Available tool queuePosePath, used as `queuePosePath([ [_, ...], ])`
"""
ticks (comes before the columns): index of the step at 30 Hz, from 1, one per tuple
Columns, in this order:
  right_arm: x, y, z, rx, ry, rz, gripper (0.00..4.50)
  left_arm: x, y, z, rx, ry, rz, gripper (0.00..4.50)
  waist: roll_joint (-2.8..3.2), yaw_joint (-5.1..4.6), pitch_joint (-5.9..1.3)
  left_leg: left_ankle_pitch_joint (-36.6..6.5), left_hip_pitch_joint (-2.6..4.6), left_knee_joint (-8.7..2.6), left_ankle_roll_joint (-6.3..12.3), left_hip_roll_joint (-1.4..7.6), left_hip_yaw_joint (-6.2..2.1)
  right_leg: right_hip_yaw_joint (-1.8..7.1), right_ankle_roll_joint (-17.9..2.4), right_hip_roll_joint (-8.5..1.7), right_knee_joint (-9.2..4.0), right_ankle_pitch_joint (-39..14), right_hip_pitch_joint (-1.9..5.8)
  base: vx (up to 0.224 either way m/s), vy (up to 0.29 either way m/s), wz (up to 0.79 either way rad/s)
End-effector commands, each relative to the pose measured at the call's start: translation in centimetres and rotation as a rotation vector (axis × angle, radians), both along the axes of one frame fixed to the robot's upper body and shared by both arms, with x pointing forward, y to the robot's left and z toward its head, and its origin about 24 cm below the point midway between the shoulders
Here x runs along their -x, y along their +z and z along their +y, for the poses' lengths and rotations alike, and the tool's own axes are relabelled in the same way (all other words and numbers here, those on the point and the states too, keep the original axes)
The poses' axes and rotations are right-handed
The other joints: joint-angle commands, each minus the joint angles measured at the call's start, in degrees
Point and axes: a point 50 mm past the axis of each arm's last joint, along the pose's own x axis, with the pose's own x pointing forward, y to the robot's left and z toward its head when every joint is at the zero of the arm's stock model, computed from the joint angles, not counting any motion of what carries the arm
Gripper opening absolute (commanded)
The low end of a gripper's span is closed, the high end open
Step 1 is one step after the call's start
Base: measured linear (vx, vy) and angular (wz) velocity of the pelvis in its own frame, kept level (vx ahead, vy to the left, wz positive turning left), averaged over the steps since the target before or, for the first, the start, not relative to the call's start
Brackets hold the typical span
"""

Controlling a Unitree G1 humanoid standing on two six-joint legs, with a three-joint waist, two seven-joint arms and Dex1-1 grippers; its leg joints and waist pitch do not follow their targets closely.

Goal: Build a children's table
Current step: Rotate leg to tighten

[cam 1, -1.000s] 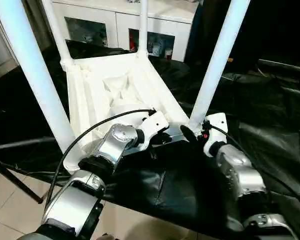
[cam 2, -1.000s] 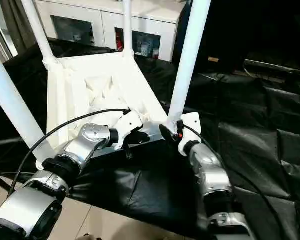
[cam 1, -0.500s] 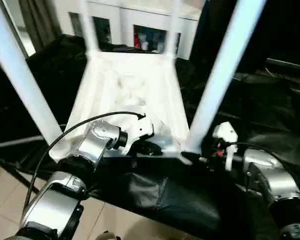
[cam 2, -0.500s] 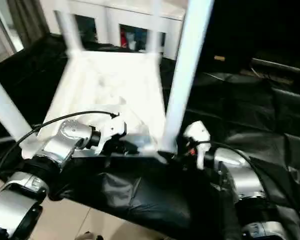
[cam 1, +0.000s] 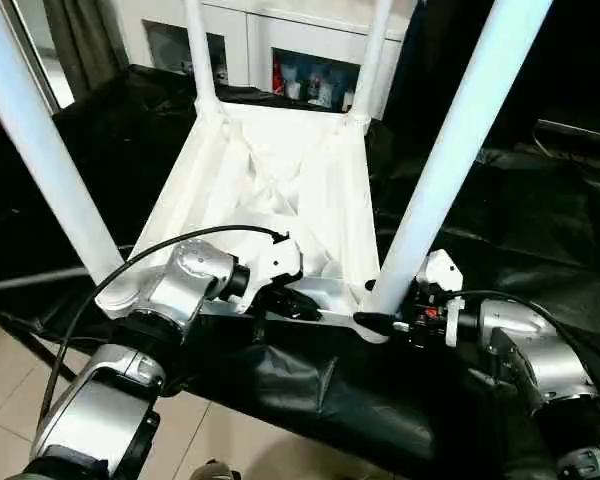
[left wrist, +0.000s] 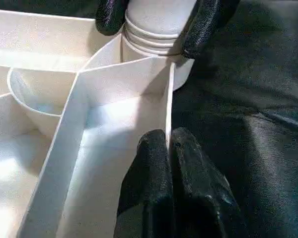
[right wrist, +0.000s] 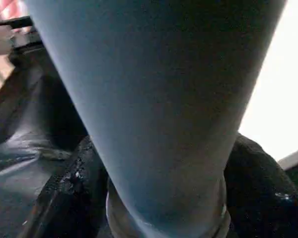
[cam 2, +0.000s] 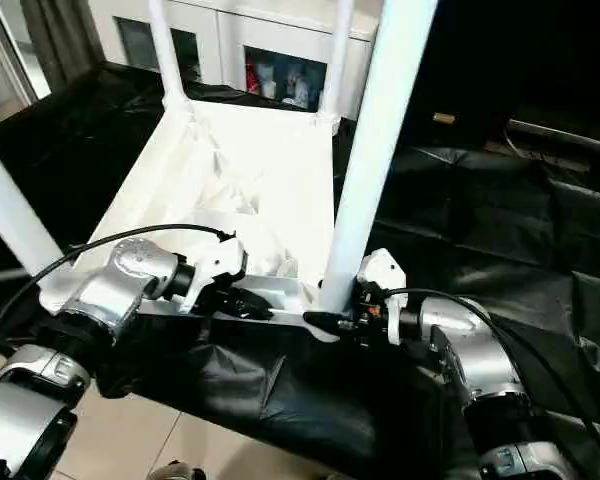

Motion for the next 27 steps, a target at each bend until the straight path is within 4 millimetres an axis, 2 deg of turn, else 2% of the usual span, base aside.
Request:
queuePosePath([
  [1,-0.2,-1.0,0.8,-0.005,-0.072,0.021,2.75,-1.0,0.3,-1.3,0.071,0.142,-0.066,0.0,-0.54,-0.41,-2.98,-14.9,0.98,-3.61,2.74,1.59,-0.53,1.65,-12.9,-2.71,-3.62,-14.0,2.03,0.0,0.0,0.0],
  [2,-0.2,-1.0,0.8,-0.005,-0.072,0.021,2.74,-1.0,0.3,-1.3,0.071,0.142,-0.066,0.0,-0.76,-0.6,-2.93,-16.1,0.9,-3.69,2.0,1.47,-0.69,1.61,-11.8,-2.76,-3.87,-16.9,2.17,0.0,0.0,0.0],
  [3,-0.4,-1.4,0.8,0.004,-0.124,0.028,2.74,-1.1,0.3,-1.6,0.076,0.174,-0.075,0.0,-0.67,-0.6,-2.94,-16.4,0.96,-3.71,1.85,1.46,-0.74,1.63,-11.4,-2.83,-3.98,-18.0,2.13,0.0,0.0,0.0],
  [4,-1.0,-2.2,1.2,0.026,-0.269,0.037,2.74,-1.6,0.0,-2.7,0.075,0.264,-0.103,0.0,-0.66,-0.8,-2.8,-17.1,1.04,-3.73,1.52,1.45,-0.68,1.71,-10.7,-2.79,-4.27,-19.7,1.78,0.0,0.0,0.0],
  [6,-1.4,-2.6,1.5,0.032,-0.347,0.045,2.73,-1.8,-0.1,-3.3,0.071,0.309,-0.119,0.0,-0.6,-0.99,-2.87,-17.6,1.05,-3.84,0.49,1.31,-0.92,1.59,-9.6,-2.79,-4.43,-22.3,1.81,0.0,0.0,0.0],
  [10,-2.8,-3.6,3.1,0.056,-0.635,0.09,2.72,-1.6,-0.5,-6.2,0.09,0.383,-0.124,0.0,-0.7,-1.9,-2.8,-18.4,0.97,-3.94,0.23,1.13,-1.02,1.56,-8.0,-2.7,-4.92,-25.2,1.53,0.0,0.0,0.0],
  [11,-3.0,-3.7,3.6,0.061,-0.655,0.097,2.72,-1.5,-0.5,-6.7,0.092,0.379,-0.124,0.0,-0.6,-2.01,-2.79,-18.5,1.04,-3.95,0.15,1.13,-1.08,1.54,-8.0,-2.69,-4.94,-25.4,1.43,0.0,0.0,0.0],
  [13,-3.1,-3.6,5.0,0.073,-0.645,0.065,2.72,-1.0,-0.7,-7.8,0.1,0.351,-0.121,0.0,-0.47,-2.22,-2.87,-18.4,0.92,-3.97,0.57,1.04,-1.1,1.49,-7.5,-2.63,-5.16,-25.3,1.53,0.0,0.0,0.0],
  [16,-3.2,-3.1,5.8,0.033,-0.61,0.04,2.72,-0.7,-0.8,-8.1,0.098,0.323,-0.114,0.0,-0.52,-2.24,-3.0,-18.0,0.75,-3.87,1.63,1.04,-1.02,1.57,-7.6,-2.61,-4.96,-23.5,1.64,0.0,0.0,0.0],
  [17,-3.3,-2.7,5.9,0.012,-0.588,0.026,3.28,-0.7,-1.0,-8.0,0.087,0.315,-0.11,0.0,-0.44,-2.26,-2.99,-17.9,0.73,-3.89,1.9,1.04,-0.97,1.57,-7.8,-2.51,-4.92,-22.7,1.65,0.0,0.0,0.0],
  [19,-3.4,-2.4,5.8,0.014,-0.569,-0.002,3.42,-0.7,-1.1,-7.7,0.074,0.316,-0.106,0.0,-0.57,-2.31,-2.99,-17.8,0.65,-3.9,2.04,1.08,-0.95,1.54,-8.1,-2.48,-4.85,-22.0,1.65,0.0,0.0,0.0],
  [21,-3.5,-2.1,5.6,0.025,-0.549,-0.038,3.62,-0.7,-1.2,-7.4,0.06,0.309,-0.102,0.0,-0.44,-2.32,-2.93,-18.1,0.65,-3.95,1.97,1.08,-0.96,1.54,-8.2,-2.53,-4.89,-22.4,1.63,0.0,0.0,0.0],
  [23,-3.4,-1.7,5.1,0.039,-0.468,-0.074,3.62,-0.7,-1.3,-6.6,0.039,0.287,-0.089,0.0,-0.57,-2.26,-2.98,-18.4,0.72,-3.91,2.1,1.09,-0.99,1.51,-8.1,-2.57,-4.91,-22.8,1.71,0.0,0.0,0.0],
  [27,-2.3,-1.2,3.7,0.036,-0.243,-0.086,3.62,-0.6,-1.3,-4.9,0.009,0.209,-0.047,0.0,-0.72,-2.0,-3.11,-16.2,0.41,-3.69,3.6,1.17,-0.85,1.56,-9.5,-2.57,-4.4,-18.2,2.19,0.0,0.0,0.0],
])
